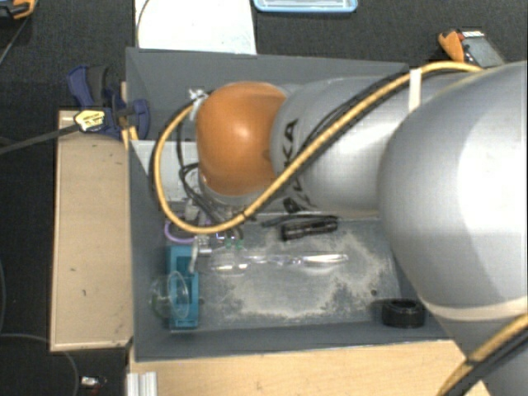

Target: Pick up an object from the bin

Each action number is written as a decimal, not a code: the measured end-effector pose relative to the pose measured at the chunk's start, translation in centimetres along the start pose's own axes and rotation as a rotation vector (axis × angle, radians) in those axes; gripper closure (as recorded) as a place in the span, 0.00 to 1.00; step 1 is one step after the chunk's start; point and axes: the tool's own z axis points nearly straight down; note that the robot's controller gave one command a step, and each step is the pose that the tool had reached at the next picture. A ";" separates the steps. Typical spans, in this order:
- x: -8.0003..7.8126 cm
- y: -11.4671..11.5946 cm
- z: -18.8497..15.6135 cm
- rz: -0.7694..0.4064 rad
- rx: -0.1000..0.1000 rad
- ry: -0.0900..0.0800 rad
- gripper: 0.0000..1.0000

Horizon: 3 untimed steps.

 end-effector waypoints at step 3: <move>-2.9 1.6 7.0 -0.327 -0.008 -0.001 0.00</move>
Offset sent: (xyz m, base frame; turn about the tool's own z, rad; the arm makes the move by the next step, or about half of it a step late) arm 0.0258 0.0128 -0.0721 -0.1889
